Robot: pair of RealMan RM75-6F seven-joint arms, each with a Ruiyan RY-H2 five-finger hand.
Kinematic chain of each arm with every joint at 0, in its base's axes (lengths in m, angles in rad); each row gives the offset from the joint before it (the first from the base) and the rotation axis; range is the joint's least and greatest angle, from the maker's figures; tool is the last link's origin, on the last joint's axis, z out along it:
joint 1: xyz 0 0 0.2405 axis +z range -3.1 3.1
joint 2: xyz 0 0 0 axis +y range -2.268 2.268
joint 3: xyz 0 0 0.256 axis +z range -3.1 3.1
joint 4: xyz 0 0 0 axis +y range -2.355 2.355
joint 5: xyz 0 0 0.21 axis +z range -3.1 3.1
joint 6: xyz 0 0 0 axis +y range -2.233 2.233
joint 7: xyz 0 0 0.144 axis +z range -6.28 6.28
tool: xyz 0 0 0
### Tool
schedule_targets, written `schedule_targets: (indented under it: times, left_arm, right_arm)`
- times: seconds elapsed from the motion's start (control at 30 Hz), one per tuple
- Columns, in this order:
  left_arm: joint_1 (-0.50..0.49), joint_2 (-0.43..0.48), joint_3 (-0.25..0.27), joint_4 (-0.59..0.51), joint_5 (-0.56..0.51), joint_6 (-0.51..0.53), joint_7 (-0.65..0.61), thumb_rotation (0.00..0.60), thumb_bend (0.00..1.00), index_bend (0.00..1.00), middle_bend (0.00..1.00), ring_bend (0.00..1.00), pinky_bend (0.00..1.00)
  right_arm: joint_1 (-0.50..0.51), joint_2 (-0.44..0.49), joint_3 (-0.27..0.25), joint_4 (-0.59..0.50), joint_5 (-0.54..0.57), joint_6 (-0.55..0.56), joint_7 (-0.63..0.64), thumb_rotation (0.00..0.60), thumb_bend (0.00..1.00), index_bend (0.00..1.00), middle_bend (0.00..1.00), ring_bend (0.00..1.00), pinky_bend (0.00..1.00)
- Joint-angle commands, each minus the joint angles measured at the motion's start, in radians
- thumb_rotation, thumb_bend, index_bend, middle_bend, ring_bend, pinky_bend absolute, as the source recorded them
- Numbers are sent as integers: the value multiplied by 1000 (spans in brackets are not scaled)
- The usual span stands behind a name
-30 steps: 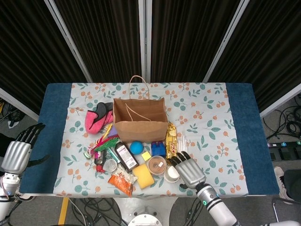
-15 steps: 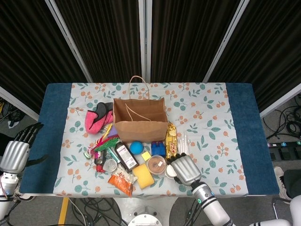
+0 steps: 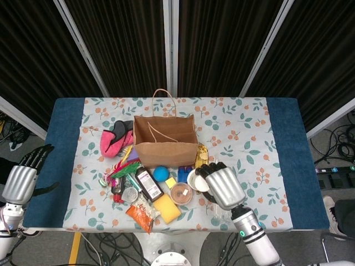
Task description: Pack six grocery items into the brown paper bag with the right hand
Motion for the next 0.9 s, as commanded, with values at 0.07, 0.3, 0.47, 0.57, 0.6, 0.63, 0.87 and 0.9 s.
schedule_targets:
  times: [0.07, 0.3, 0.47, 0.57, 0.6, 0.63, 0.87, 0.9]
  left_arm:
    - [-3, 0, 0, -1, 0, -4, 1, 600, 137, 146, 199, 150, 226]
    - [-11, 3, -6, 1, -4, -14, 2, 600, 138, 146, 199, 150, 226]
    - [-14, 4, -6, 7, -10, -24, 1, 600, 139, 146, 199, 150, 226]
    - [-17, 2, -9, 10, -14, -27, 1, 600, 139, 146, 199, 150, 226]
    - [-17, 2, -10, 10, -15, -27, 1, 600, 138, 146, 200, 150, 226]
    - [-18, 2, -10, 11, -16, -28, 1, 600, 138, 146, 199, 150, 226]
    - [-20, 4, -13, 17, -21, -32, -4, 600, 138, 146, 199, 150, 226]
    - [-20, 5, -13, 17, -21, -32, -5, 600, 138, 146, 199, 150, 226]
  right_arm:
    - [26, 51, 132, -46, -39, 47, 16, 600, 197, 537, 449, 377, 420]
    - [127, 34, 326, 52, 38, 22, 51, 600, 202, 539, 450, 377, 422]
    - [209, -14, 384, 173, 106, -26, 59, 600, 205, 540, 450, 377, 422]
    - [256, -55, 394, 241, 177, -61, 52, 600, 204, 540, 450, 377, 422]
    - [267, -66, 392, 257, 191, -67, 51, 600, 203, 540, 450, 377, 422]
    - [275, -78, 389, 269, 204, -73, 53, 600, 201, 540, 450, 377, 422]
    - [300, -99, 360, 289, 243, -108, 90, 600, 34, 347, 296, 222, 247]
    - [300, -91, 359, 286, 236, -109, 97, 600, 11, 297, 262, 182, 205]
